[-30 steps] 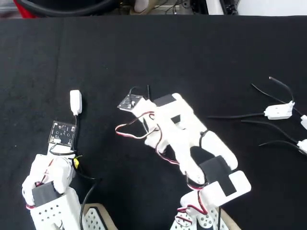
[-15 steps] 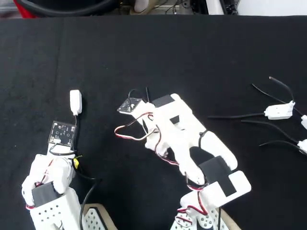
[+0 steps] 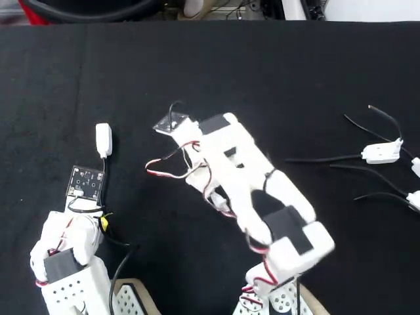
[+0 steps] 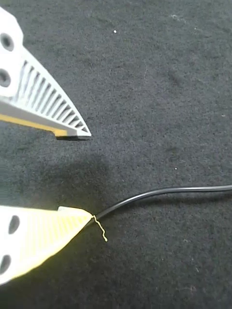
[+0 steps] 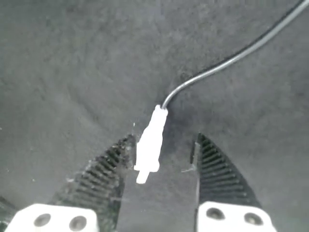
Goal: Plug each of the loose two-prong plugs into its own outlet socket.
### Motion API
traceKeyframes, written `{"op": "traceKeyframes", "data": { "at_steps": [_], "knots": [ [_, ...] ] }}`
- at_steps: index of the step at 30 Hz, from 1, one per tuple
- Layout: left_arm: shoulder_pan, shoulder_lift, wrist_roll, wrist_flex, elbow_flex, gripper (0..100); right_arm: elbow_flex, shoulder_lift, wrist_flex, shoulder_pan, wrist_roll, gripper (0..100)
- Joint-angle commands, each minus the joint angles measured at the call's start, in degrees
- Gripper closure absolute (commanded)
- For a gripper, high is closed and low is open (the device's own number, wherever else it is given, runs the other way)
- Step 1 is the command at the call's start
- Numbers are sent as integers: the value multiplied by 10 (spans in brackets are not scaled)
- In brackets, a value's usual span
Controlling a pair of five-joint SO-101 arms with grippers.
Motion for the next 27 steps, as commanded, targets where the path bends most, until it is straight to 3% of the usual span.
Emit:
{"op": "traceKeyframes", "data": {
  "at_steps": [1,12,27],
  "knots": [
    [-6,-3,-5,3,-5,762,-73,80,7,-4,-25,822],
    [-6,-3,-5,1,-5,762,-251,218,171,31,-24,822],
    [-6,-3,-5,1,-4,762,-255,243,179,29,-19,822]
  ]
}}
